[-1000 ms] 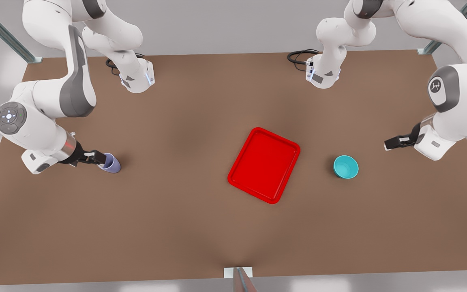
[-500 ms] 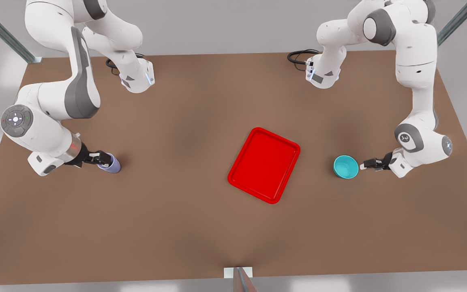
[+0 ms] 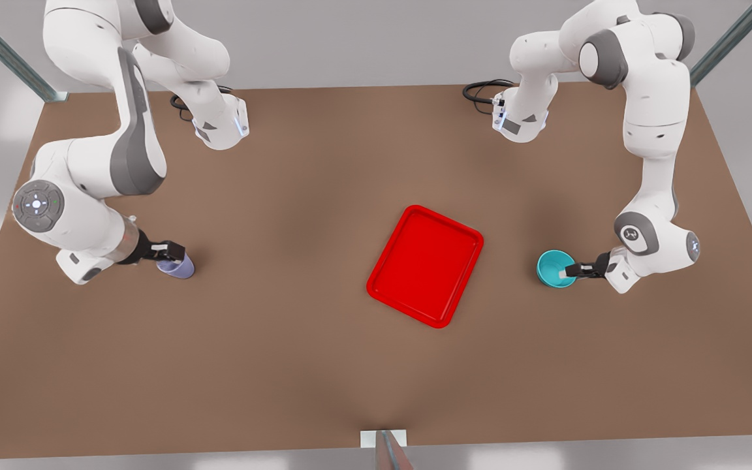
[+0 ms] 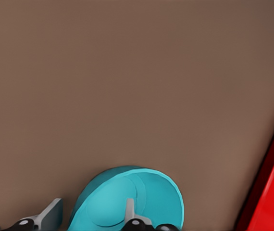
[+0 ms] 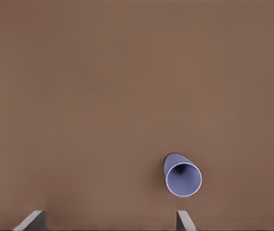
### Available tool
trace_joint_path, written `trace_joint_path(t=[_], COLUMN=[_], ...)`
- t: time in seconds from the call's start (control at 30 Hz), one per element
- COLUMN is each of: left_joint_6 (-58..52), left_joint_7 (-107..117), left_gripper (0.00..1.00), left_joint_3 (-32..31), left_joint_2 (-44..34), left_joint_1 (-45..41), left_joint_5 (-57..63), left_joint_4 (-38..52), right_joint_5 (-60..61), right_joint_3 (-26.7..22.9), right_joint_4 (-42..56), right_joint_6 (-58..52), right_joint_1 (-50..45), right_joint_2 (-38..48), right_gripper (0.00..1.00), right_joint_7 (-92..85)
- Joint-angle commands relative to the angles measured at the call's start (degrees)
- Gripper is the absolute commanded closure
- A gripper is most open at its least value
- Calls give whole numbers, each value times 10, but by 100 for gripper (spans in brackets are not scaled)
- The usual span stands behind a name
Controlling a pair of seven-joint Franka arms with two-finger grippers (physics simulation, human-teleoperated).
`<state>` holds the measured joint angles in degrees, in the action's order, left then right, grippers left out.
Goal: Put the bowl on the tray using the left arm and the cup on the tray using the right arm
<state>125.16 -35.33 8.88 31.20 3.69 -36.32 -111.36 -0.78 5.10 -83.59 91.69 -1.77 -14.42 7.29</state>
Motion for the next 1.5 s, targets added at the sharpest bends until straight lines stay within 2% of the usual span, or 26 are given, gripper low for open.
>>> trace_joint_path(t=[0.0, 0.07, 0.2, 0.3, 0.33, 0.37, 0.57, 0.63, 0.7, 0.8, 0.9, 1.13, 1.27, 1.43, 1.47], left_joint_6=[0, 0, 8, 9, 9, 9, 9, 8, 7, -4, -23, -27, -27, -25, -25], left_joint_7=[0, 0, 0, 2, 3, 3, 4, 6, 48, 80, 105, 309, 313, 308, 309], left_gripper=[45, 45, 45, 64, 74, 76, 76, 79, 79, 79, 79, 79, 79, 79, 28], left_joint_3=[1, 1, 1, 1, 1, 1, 1, 1, 7, 3, 3, 1, -45, -56, -56], left_joint_2=[0, 3, 10, 10, 10, 10, 13, 13, 12, -5, -32, -34, -29, -16, -13], left_joint_1=[-1, 0, -1, -1, -1, -9, -9, -10, -45, -53, -94, -273, -272, -272, -272], left_joint_5=[0, 0, 0, 0, 1, 1, 0, 1, 2, 6, 6, -1, -1, 0, 0], left_joint_4=[0, 1, 1, 1, 1, 1, 3, 4, 20, 37, 45, 44, 44, 44, 44], right_joint_5=[0, 23, -4, -9, -9, -10, -10, -9, -9, -9, -10, -35, -39, -41, -41], right_joint_3=[0, 0, -3, -3, -3, -3, -3, -4, -4, -4, -4, -4, -4, -5, -5], right_joint_4=[0, 33, 32, 40, 41, 41, 42, 42, 42, 42, 42, 41, 39, 42, 42], right_joint_6=[0, 2, 1, 5, 6, 6, 7, 7, 7, 7, 7, 7, 5, 7, 7], right_joint_1=[2, -12, -17, -18, -16, -17, -14, -13, -12, -12, -10, 5, 14, 20, 20], right_joint_2=[-1, -24, -26, -26, -26, -26, -26, -26, -26, -26, -26, -26, -29, -37, -37], right_gripper=[0, 0, 0, 0, 0, 0, 0, 0, 0, 0, 0, 0, 0, 0, 0], right_joint_7=[1, 1, 1, 2, 3, 3, 1, 1, 1, 0, -2, -3, 4, 2, 2])
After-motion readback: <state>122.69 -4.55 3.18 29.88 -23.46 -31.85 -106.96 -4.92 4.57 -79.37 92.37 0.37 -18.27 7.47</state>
